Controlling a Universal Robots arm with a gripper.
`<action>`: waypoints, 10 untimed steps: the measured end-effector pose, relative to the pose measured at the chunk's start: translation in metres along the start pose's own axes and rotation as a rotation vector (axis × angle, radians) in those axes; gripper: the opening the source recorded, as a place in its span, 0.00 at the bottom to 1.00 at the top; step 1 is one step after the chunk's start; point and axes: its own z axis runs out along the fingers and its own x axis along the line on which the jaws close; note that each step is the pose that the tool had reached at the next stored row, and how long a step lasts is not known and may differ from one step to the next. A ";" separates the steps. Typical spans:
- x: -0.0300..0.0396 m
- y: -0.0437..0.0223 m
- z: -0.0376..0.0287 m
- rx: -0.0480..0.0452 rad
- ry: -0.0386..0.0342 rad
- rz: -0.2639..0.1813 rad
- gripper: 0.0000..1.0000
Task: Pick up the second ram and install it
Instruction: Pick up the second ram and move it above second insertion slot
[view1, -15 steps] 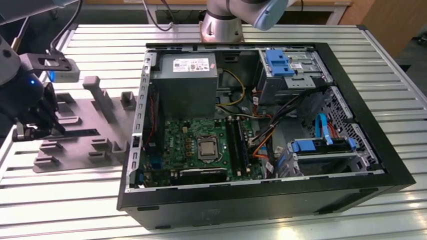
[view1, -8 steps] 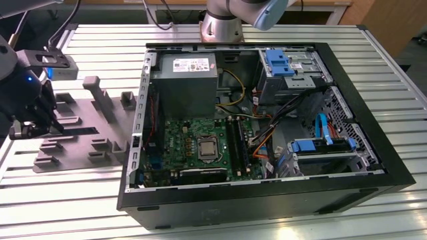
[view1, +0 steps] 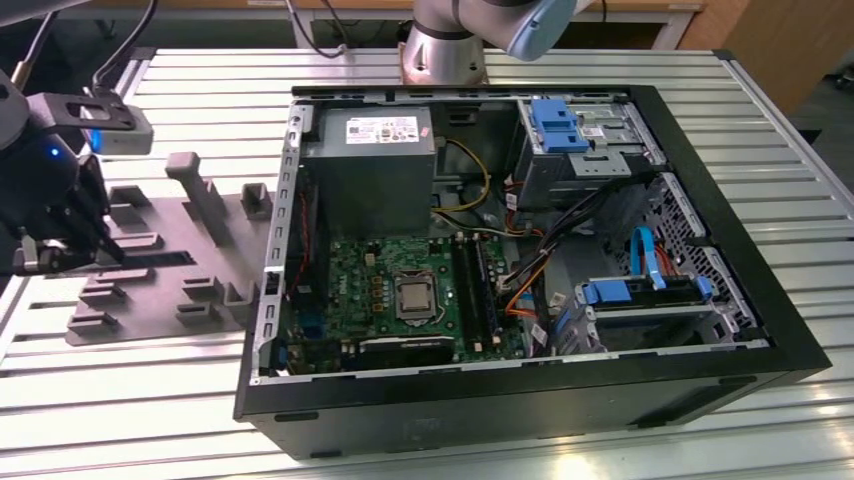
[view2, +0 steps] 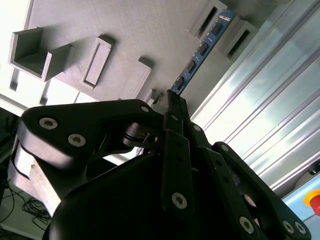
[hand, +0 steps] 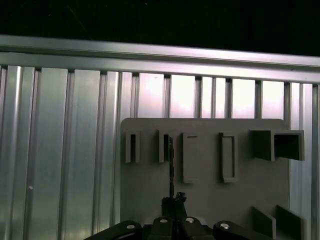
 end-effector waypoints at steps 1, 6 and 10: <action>-0.0001 0.0000 -0.0007 0.0000 0.0000 0.000 0.11; -0.0004 0.0002 -0.0050 -0.0001 0.0001 0.000 0.11; -0.0006 0.0002 -0.0084 0.0001 0.0000 0.000 0.11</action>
